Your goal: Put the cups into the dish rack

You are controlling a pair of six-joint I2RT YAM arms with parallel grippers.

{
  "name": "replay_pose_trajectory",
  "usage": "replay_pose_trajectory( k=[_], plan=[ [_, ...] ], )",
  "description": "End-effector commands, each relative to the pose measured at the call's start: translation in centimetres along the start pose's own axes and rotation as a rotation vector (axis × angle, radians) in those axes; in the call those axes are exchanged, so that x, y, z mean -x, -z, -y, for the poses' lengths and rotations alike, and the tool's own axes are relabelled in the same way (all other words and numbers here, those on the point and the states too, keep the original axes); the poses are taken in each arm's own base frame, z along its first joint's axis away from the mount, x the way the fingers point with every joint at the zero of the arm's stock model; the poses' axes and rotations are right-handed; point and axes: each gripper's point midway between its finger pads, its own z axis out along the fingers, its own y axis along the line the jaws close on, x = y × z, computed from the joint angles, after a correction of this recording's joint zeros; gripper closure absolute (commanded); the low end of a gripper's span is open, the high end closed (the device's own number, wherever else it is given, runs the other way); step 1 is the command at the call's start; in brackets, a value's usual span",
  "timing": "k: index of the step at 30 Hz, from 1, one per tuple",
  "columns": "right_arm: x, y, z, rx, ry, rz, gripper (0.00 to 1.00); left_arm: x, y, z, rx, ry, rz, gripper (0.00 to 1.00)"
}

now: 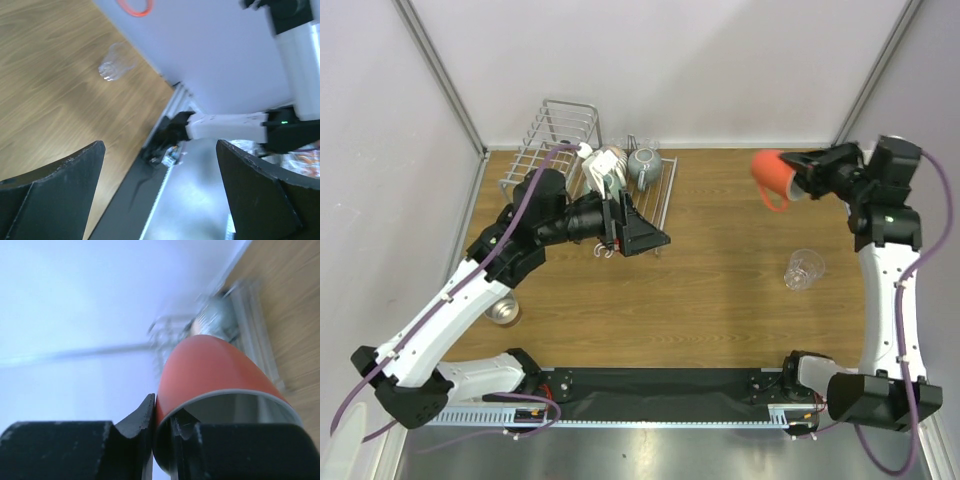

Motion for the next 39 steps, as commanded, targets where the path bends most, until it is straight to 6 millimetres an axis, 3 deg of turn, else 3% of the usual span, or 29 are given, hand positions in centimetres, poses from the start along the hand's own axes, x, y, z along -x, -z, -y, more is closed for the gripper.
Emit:
replay_pose_trajectory(
  k=[1, 3, 8, 14, 18, 30, 33, 36, 39],
  plan=[
    [-4.7, 3.3, -9.8, 0.384, 0.055, -0.178, 1.00, 1.4, -0.3, 3.0, -0.172, 0.064, 0.063, 0.01],
    [-5.6, 4.4, -11.4, 0.471, 0.037, -0.199, 1.00, 2.0, -0.5, 4.0, -0.228, 0.096, 0.084, 0.01],
    [-8.7, 4.3, -11.2, 0.491, -0.157, -0.324, 1.00, 3.1, -1.0, 4.2, -0.246, 0.081, 0.129, 0.01],
    [-11.3, 6.2, -12.8, 0.544, -0.242, -0.416, 1.00, 4.4, -2.5, 3.9, -0.221, 0.028, 0.151, 0.00],
    [-12.4, 7.3, -14.1, 0.585, -0.282, -0.463, 1.00, 4.3, -4.0, 3.7, -0.217, 0.040, 0.128, 0.00],
    [-15.1, 7.3, -14.0, 0.587, -0.349, -0.567, 1.00, 5.2, -5.9, 4.6, -0.253, 0.048, 0.140, 0.03],
    [-15.4, 7.4, -14.1, 0.597, -0.361, -0.577, 1.00, 5.3, -6.4, 4.3, -0.242, 0.055, 0.142, 0.05],
    [-15.6, 7.4, -14.1, 0.595, -0.372, -0.593, 1.00, 5.5, -6.6, 4.3, -0.237, 0.059, 0.150, 0.15],
    [-15.7, 7.2, -13.9, 0.596, -0.386, -0.602, 1.00, 5.4, -6.8, 4.2, -0.235, 0.071, 0.149, 0.35]
  ],
)
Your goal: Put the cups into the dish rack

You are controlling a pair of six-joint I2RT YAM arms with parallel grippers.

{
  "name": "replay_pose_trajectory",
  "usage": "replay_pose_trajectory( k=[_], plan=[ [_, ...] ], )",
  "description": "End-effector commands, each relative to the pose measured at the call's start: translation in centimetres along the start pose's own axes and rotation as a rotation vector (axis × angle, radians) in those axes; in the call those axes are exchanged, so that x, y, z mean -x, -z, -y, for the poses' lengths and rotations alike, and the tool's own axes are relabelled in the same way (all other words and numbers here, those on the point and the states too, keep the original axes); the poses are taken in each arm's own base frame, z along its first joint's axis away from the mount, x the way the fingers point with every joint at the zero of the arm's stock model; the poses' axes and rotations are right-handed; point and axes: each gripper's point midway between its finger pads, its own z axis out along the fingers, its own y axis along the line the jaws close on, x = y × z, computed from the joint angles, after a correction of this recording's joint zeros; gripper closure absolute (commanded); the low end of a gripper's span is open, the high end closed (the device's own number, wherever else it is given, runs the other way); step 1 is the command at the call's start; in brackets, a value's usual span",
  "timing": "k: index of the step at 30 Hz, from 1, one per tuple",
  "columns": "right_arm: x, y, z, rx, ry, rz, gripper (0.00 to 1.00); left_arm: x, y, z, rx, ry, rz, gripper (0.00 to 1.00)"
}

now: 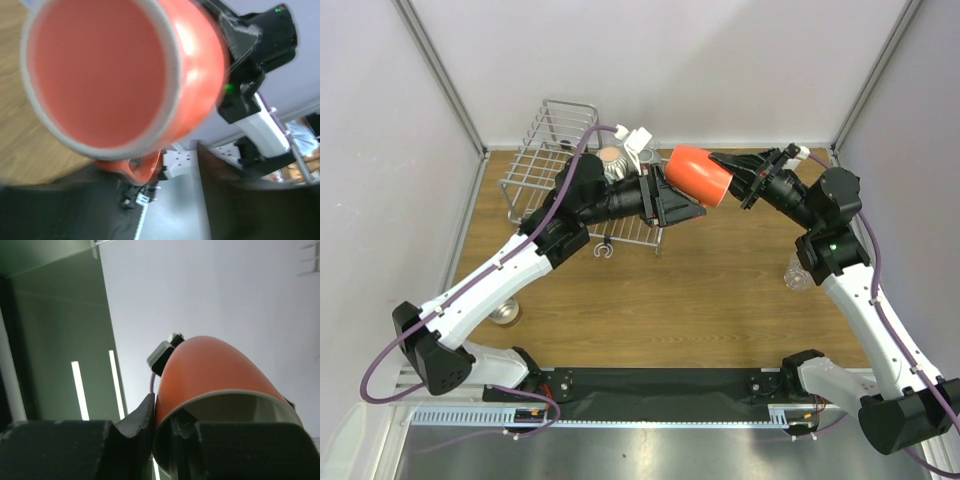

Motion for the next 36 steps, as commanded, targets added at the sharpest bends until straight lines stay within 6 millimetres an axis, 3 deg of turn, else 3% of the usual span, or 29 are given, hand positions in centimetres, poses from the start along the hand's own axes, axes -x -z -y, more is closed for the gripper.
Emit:
replay_pose_trajectory(
  k=[1, 3, 4, 6, 9, 10, 11, 12, 14, 15, 16, 17, 18, 23, 24, 28, 33, 36],
  plan=[
    [-2.5, 1.0, -4.0, 0.151, 0.042, -0.065, 1.00, 1.8, -0.2, 2.2, -0.055, -0.027, 0.057, 0.49],
    [-2.5, 0.9, -3.9, 0.149, 0.038, -0.070, 1.00, 1.9, -0.2, 2.1, -0.048, -0.025, 0.061, 0.65],
    [-2.5, 0.9, -3.8, 0.146, 0.039, -0.071, 1.00, 1.9, -0.2, 2.0, -0.041, -0.028, 0.063, 0.81],
    [-2.5, 0.9, -3.7, 0.142, 0.037, -0.072, 1.00, 1.6, 0.0, 1.5, -0.007, -0.026, 0.055, 0.99],
    [-2.6, 1.0, -3.4, 0.131, 0.060, -0.075, 1.00, 2.0, 0.8, 0.6, 0.064, -0.066, 0.081, 1.00],
    [-2.4, 0.9, -2.6, 0.101, 0.075, -0.071, 0.93, 2.4, 1.3, 0.6, 0.088, -0.078, 0.098, 1.00],
    [-2.4, 0.9, -2.1, 0.080, 0.084, -0.070, 0.82, 2.4, 1.5, 0.3, 0.111, -0.087, 0.103, 1.00],
    [-2.4, 1.0, -1.9, 0.060, 0.098, -0.067, 0.60, 2.7, 1.9, -0.4, 0.164, -0.091, 0.115, 1.00],
    [-1.9, 1.3, 0.8, -0.062, 0.143, -0.054, 0.38, 3.2, 2.7, -1.4, 0.242, -0.138, 0.125, 1.00],
    [-1.8, 1.7, 1.1, -0.102, 0.178, -0.049, 0.34, 3.7, 3.5, -2.3, 0.316, -0.172, 0.131, 1.00],
    [-1.0, 2.2, 3.3, -0.211, 0.147, -0.019, 0.32, 4.0, 4.0, -2.7, 0.358, -0.188, 0.136, 1.00],
    [-0.7, 2.7, 4.2, -0.253, 0.232, -0.013, 0.22, 4.1, 4.5, -3.2, 0.398, -0.201, 0.130, 1.00],
    [-0.3, 3.1, 4.7, -0.292, 0.250, 0.006, 0.19, 4.6, 5.3, -3.7, 0.458, -0.227, 0.138, 1.00],
    [1.8, 6.8, 8.6, -0.496, 0.308, 0.068, 0.16, 5.8, 7.9, -5.6, 0.626, -0.286, 0.167, 1.00],
    [2.1, 8.0, 9.9, -0.556, 0.343, 0.076, 0.16, 6.0, 8.7, -6.6, 0.692, -0.307, 0.170, 1.00],
    [3.5, 10.5, 11.4, -0.675, 0.432, 0.122, 0.17, 5.7, 10.5, -10.1, 0.886, -0.356, 0.130, 1.00],
    [3.3, 11.6, 11.2, -0.726, 0.510, 0.107, 0.19, 6.2, 9.5, -14.1, 0.986, -0.395, 0.119, 1.00],
    [3.3, 12.0, 10.9, -0.750, 0.543, 0.094, 0.19, 6.2, 7.6, -17.7, 1.032, -0.396, 0.096, 1.00]
  ],
)
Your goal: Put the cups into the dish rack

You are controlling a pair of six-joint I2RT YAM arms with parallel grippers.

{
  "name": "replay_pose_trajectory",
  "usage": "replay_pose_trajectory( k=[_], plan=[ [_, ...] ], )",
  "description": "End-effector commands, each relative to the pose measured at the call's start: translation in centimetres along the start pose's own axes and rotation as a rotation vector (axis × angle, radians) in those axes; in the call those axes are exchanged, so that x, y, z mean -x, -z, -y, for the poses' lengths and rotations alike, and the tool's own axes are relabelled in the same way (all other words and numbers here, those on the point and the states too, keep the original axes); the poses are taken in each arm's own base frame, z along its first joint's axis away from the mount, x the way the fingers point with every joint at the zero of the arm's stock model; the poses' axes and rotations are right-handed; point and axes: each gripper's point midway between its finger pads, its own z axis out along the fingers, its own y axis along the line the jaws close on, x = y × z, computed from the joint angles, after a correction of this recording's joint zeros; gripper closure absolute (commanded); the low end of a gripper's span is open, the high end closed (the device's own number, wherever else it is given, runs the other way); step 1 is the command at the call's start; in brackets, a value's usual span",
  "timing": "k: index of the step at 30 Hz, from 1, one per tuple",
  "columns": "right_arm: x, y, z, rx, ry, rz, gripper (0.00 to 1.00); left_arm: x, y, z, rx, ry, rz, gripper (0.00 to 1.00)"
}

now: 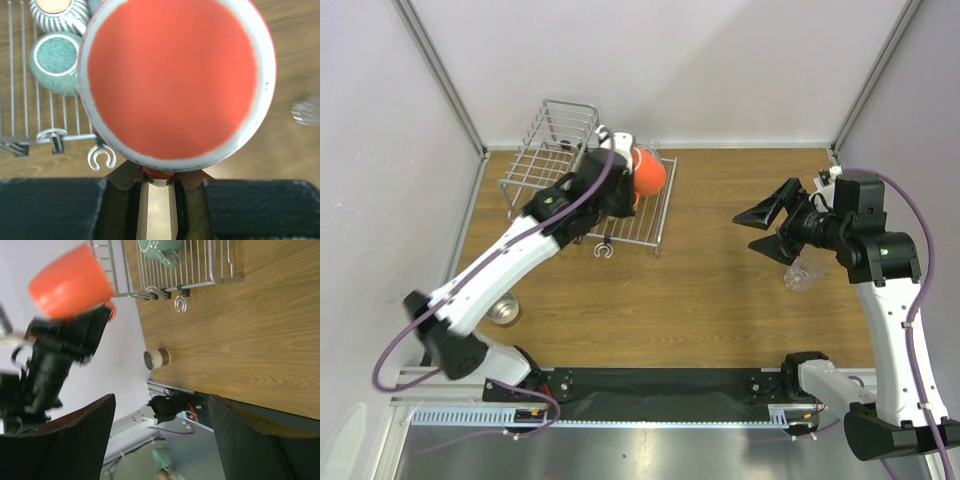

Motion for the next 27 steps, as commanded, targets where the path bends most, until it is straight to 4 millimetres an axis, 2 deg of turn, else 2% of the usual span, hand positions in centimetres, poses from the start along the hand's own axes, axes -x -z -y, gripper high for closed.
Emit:
replay_pose_trajectory(
  k=[1, 4, 5, 7, 11, 12, 15, 16, 19, 27],
  plan=[
    [-0.3, 1.3, 0.1, -0.030, 0.117, -0.008, 0.19, 2.5, -4.4, -0.8, 0.094, -0.018, 0.087, 1.00],
    [-0.3, 1.4, 0.1, -0.027, 0.110, -0.011, 0.19, 2.3, -6.7, -1.9, 0.189, -0.038, 0.063, 1.00],
    [-0.4, 1.4, 0.1, -0.025, 0.106, -0.018, 0.19, 2.1, -8.1, -2.3, 0.234, -0.044, 0.052, 1.00],
    [-0.2, 1.6, 0.1, -0.034, 0.111, -0.012, 0.19, 1.5, -9.1, -2.8, 0.271, -0.040, 0.031, 1.00],
    [1.4, 2.0, 1.1, -0.070, 0.086, 0.032, 0.20, -1.4, -11.7, -4.0, 0.310, -0.016, -0.035, 1.00],
    [1.2, 1.9, 1.1, -0.067, 0.083, 0.016, 0.20, -1.6, -12.2, -3.8, 0.298, -0.016, -0.040, 1.00],
    [2.8, 2.8, 1.2, -0.095, 0.087, 0.071, 0.20, -2.9, -13.4, -4.9, 0.319, -0.044, -0.070, 1.00],
    [3.0, 2.9, 1.1, -0.100, 0.090, 0.082, 0.19, -2.6, -14.0, -4.8, 0.301, -0.036, -0.051, 1.00],
    [3.0, 2.6, 1.4, -0.099, 0.060, 0.073, 0.20, -3.6, -15.3, -5.5, 0.299, -0.048, -0.073, 1.00],
    [3.6, 2.7, 1.9, -0.106, 0.026, 0.098, 0.20, -5.2, -16.9, -7.1, 0.327, -0.053, -0.129, 1.00]
  ],
)
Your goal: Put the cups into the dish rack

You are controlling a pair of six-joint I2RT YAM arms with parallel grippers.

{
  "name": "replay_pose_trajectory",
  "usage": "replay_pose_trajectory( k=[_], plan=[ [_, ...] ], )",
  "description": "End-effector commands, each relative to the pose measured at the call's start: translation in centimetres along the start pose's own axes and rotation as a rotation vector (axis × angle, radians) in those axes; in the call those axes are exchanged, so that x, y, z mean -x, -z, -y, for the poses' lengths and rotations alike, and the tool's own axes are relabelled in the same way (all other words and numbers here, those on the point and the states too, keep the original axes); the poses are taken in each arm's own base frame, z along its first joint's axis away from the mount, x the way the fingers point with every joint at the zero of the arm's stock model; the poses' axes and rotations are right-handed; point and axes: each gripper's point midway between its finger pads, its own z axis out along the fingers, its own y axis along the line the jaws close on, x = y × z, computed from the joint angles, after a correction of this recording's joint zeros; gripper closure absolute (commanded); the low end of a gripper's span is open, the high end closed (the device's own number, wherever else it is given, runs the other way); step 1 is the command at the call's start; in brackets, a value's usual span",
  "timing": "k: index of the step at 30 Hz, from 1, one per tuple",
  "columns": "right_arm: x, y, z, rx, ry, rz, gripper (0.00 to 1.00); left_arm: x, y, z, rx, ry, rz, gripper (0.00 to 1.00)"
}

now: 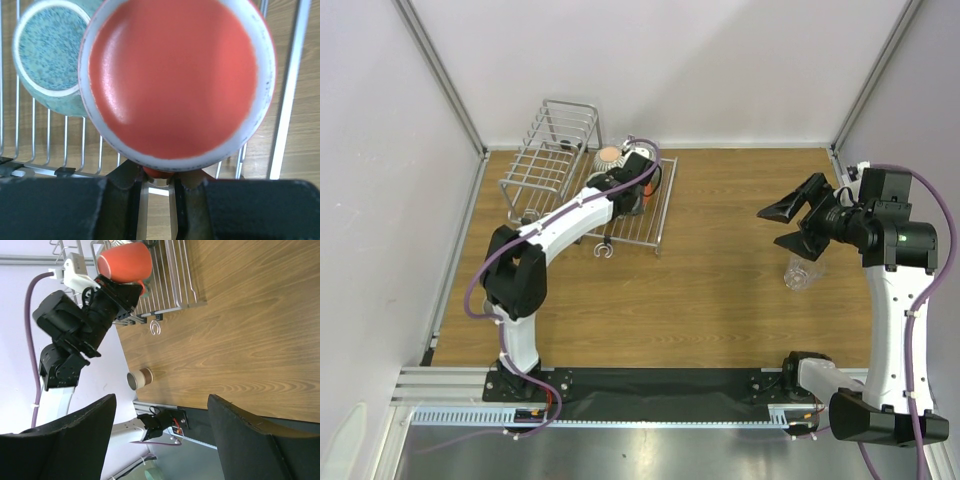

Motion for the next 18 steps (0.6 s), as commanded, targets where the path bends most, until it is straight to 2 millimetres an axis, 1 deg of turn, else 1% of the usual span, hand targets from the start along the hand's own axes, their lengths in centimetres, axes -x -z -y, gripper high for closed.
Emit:
replay_pose_trajectory(
  k=[1, 5, 9, 12, 15, 18],
  plan=[
    [0.0, 0.4, -0.5, 0.025, 0.017, 0.009, 0.20, 3.0, 0.2, 0.0, -0.020, 0.039, 0.091, 1.00],
    [0.0, 0.3, -0.4, 0.029, 0.005, 0.007, 0.20, 2.3, -0.5, -0.3, -0.011, 0.035, 0.069, 1.00],
    [0.2, 0.2, -0.4, 0.032, 0.006, 0.008, 0.20, 1.4, -1.9, -1.5, 0.005, 0.048, 0.035, 1.00],
    [0.3, 0.2, -0.5, 0.029, 0.009, 0.006, 0.20, 1.3, -3.0, -2.4, 0.028, 0.048, 0.029, 1.00],
    [0.5, 0.3, -0.5, 0.023, 0.016, 0.010, 0.20, 0.9, -3.5, -3.6, 0.059, 0.057, 0.009, 1.00],
    [0.5, 0.2, -0.6, 0.024, 0.017, 0.009, 0.20, 0.7, -3.6, -4.2, 0.064, 0.058, 0.010, 1.00]
  ],
)
